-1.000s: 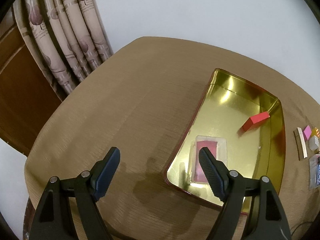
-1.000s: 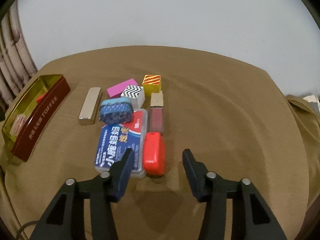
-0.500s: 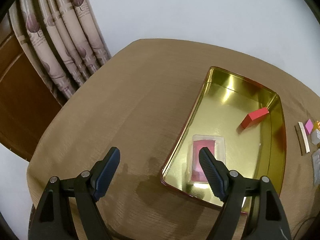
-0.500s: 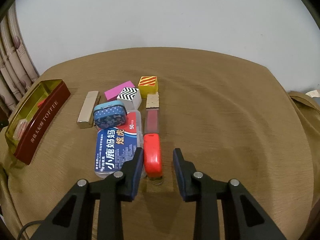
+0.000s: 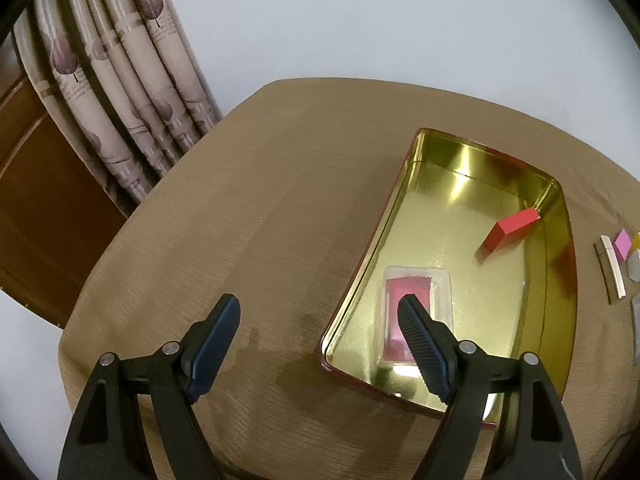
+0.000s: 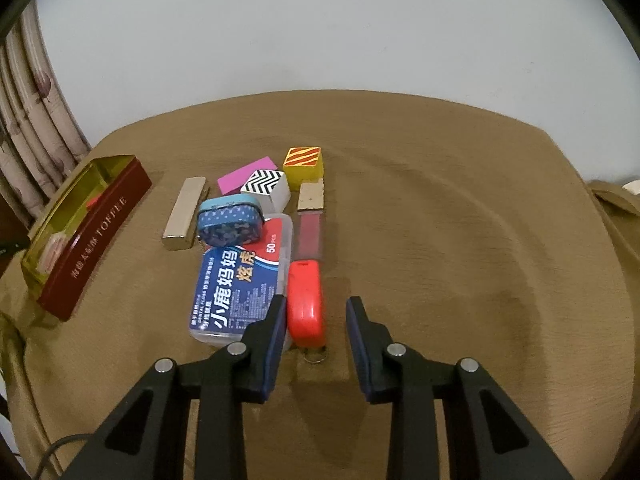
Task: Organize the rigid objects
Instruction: 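Lower the right tool onto the red oval case and close it, then lift the red oval case off the table with the right tool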
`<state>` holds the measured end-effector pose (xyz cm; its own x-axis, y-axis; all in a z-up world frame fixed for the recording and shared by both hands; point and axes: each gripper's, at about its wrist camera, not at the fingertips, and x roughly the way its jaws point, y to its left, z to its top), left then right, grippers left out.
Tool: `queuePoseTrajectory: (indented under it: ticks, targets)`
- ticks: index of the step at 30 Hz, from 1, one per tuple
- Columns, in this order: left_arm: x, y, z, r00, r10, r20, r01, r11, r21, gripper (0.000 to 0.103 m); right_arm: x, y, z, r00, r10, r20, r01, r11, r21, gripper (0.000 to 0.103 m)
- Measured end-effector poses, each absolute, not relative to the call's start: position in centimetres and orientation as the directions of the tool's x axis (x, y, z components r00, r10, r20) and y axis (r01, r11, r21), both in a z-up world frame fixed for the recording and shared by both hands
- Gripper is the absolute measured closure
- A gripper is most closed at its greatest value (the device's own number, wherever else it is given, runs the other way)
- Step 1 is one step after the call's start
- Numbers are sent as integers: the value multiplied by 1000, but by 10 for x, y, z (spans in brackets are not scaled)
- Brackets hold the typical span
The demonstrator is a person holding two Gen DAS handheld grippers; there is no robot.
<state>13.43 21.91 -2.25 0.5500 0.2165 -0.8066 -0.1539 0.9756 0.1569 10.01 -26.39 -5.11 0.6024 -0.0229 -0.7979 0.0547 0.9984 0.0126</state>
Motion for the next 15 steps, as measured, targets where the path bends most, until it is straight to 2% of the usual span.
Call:
queuePoseTrajectory:
  ticks: [8,10,15]
  targets:
    - [133,217,-24,550,222,-805,-141,975,172,24,114,-263,-70,581,11,-814,45,998,45,75]
    - [134,217,-24,551,225,-804,-141,974,176,24,118,-261,-74,580,17,-815,45,998,52,81]
    - [133,214,-25,557,220,-801,-128,975,179,24,125,-254,-79,599,-30,-800,62,998,9,86]
